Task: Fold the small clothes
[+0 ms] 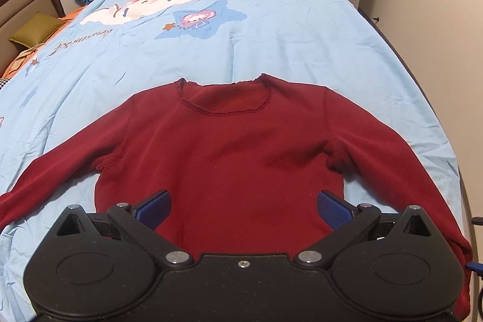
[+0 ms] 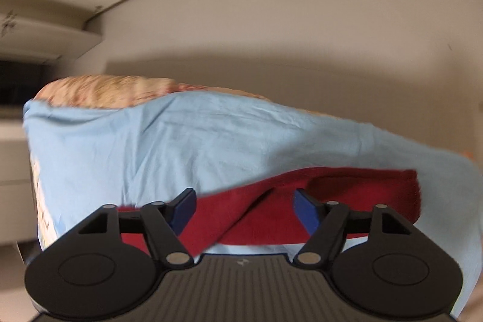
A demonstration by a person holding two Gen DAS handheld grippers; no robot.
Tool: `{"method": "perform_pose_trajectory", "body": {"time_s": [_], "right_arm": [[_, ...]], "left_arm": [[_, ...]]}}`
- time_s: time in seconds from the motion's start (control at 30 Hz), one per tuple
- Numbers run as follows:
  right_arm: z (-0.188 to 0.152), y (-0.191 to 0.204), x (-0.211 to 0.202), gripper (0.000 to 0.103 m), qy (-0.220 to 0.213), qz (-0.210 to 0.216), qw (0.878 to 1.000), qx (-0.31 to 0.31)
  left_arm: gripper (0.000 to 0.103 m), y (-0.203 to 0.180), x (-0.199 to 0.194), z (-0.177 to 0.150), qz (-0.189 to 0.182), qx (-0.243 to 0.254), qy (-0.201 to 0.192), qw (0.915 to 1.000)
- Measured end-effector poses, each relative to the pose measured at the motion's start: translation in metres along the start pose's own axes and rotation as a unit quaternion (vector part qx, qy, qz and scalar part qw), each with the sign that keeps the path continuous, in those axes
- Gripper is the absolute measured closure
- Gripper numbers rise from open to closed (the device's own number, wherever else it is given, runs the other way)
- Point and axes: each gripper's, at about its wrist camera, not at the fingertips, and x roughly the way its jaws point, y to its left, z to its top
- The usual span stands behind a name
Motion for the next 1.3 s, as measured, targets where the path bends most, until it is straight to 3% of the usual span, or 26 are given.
{"method": "perform_pose_trajectory", "body": {"time_s": [0.13, 0.2, 0.27, 0.33, 0.4, 0.43, 0.5, 0.57, 0.67, 0.83, 0.93, 1.03, 1.17, 1.3], "right_arm": [[-0.002, 0.005, 0.016, 0.059, 0.017, -0.039, 0.999, 0.031], [-0.002, 0.003, 0.021, 0.082, 0.018, -0.059, 0.997, 0.045], [-0.002, 0.002, 0.024, 0.094, 0.011, -0.046, 0.997, 0.055], [-0.001, 0.011, 0.018, 0.096, -0.014, -0.045, 0.998, 0.032], [-0.002, 0.031, 0.008, 0.097, -0.054, -0.042, 0.997, -0.029], [-0.004, 0.046, 0.001, 0.097, -0.083, -0.038, 0.993, -0.074], [-0.012, 0.080, -0.014, 0.097, -0.144, -0.022, 0.974, -0.176], [-0.025, 0.114, -0.029, 0.097, -0.199, 0.002, 0.942, -0.271], [-0.048, 0.167, -0.046, 0.097, -0.260, 0.052, 0.878, -0.397], [-0.108, 0.246, -0.051, 0.097, -0.300, 0.137, 0.734, -0.594], [-0.157, 0.276, -0.036, 0.097, -0.290, 0.174, 0.653, -0.678], [-0.210, 0.289, -0.010, 0.097, -0.264, 0.200, 0.584, -0.741], [-0.284, 0.282, 0.034, 0.097, -0.192, 0.233, 0.513, -0.804], [-0.335, 0.251, 0.081, 0.097, -0.109, 0.229, 0.445, -0.859]], "left_arm": [[0.001, 0.004, 0.000, 0.003, 0.003, -0.006, 0.006, 1.0000], [0.001, 0.007, -0.002, 0.005, 0.006, -0.008, 0.005, 0.9999], [0.001, 0.011, -0.002, 0.007, 0.009, -0.014, 0.004, 0.9999], [0.001, 0.017, -0.004, 0.011, 0.012, -0.022, 0.000, 0.9997], [0.001, 0.022, -0.005, 0.014, 0.017, -0.031, -0.003, 0.9994], [0.001, 0.025, -0.006, 0.016, 0.018, -0.036, -0.004, 0.9992], [0.001, 0.031, -0.009, 0.019, 0.021, -0.048, -0.009, 0.9986], [0.001, 0.039, -0.013, 0.022, 0.025, -0.060, -0.012, 0.9978], [0.001, 0.052, -0.020, 0.026, 0.029, -0.079, -0.020, 0.9963], [0.001, 0.080, -0.029, 0.032, 0.036, -0.119, -0.031, 0.9918], [0.001, 0.099, -0.031, 0.034, 0.044, -0.148, -0.040, 0.9873], [0.001, 0.119, -0.033, 0.035, 0.060, -0.175, -0.048, 0.9815], [0.001, 0.144, -0.033, 0.029, 0.076, -0.210, -0.054, 0.9732], [0.001, 0.161, -0.026, 0.016, 0.079, -0.236, -0.045, 0.9674]]}}
